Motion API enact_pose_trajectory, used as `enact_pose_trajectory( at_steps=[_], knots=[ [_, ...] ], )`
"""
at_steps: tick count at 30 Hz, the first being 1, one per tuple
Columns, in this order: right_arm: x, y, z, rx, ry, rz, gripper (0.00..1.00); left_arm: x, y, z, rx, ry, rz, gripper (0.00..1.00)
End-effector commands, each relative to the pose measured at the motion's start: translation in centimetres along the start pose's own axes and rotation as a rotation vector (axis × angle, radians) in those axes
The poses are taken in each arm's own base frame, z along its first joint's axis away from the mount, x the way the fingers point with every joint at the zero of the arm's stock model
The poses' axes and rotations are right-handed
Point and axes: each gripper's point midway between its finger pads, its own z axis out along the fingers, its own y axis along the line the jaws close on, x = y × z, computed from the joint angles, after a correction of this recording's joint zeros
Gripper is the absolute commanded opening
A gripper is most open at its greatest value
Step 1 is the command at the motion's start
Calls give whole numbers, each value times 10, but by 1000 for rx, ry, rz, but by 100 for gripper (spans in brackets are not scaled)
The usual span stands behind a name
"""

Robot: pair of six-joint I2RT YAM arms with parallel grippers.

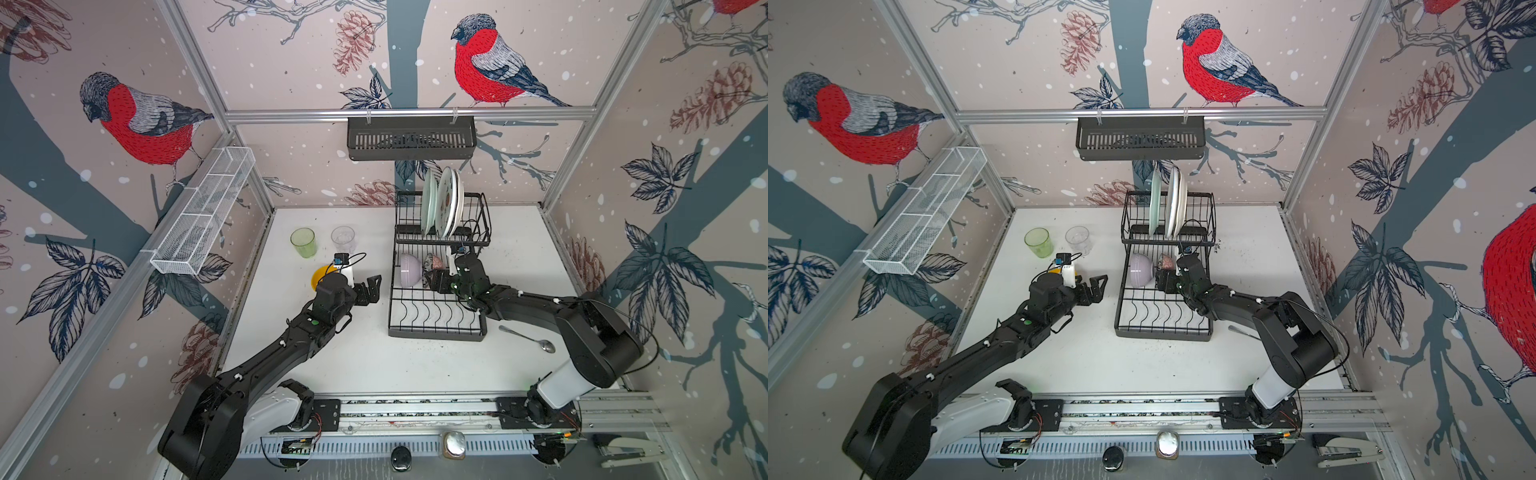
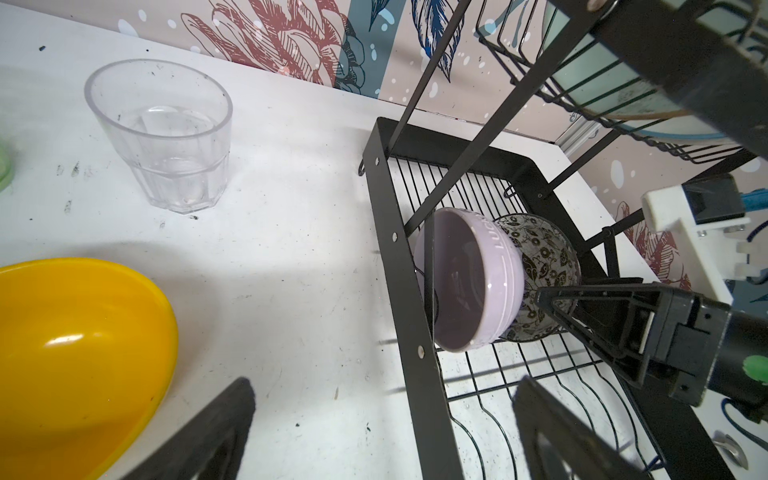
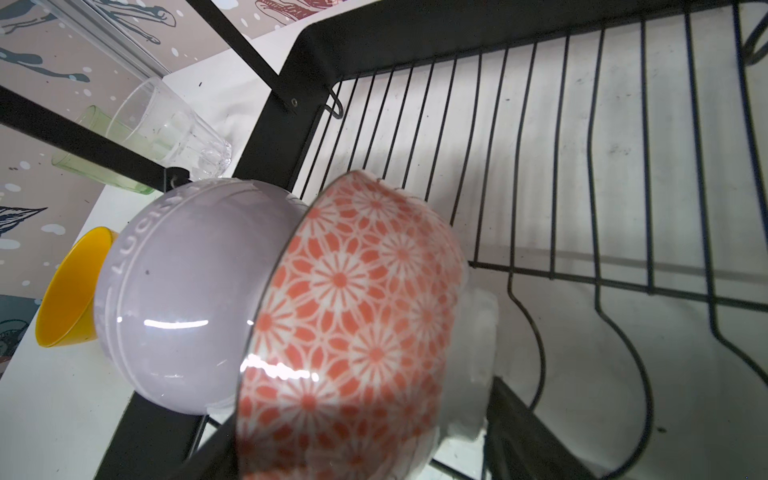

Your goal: Unload the mixed dishes from the dish rack

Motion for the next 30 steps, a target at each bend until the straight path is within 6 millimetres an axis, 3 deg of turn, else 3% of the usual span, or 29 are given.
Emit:
enact_pose_trajectory(
  at_steps=[1,10,21,30],
  knots=[
    [-9,3,3,-8,-28,-17,71,-5,-1,0,0,-17,15,97],
    [-12,2,3,6,-48,-19,63,-5,-2,2,1,-13,15,97],
    [-7,2,-6,32,-86,-38,61,-2,-2,3,1,-4,16,97],
    [-3,13,-24,35,-162,-64,59,-3,-2,4,3,-4,15,97]
  ],
)
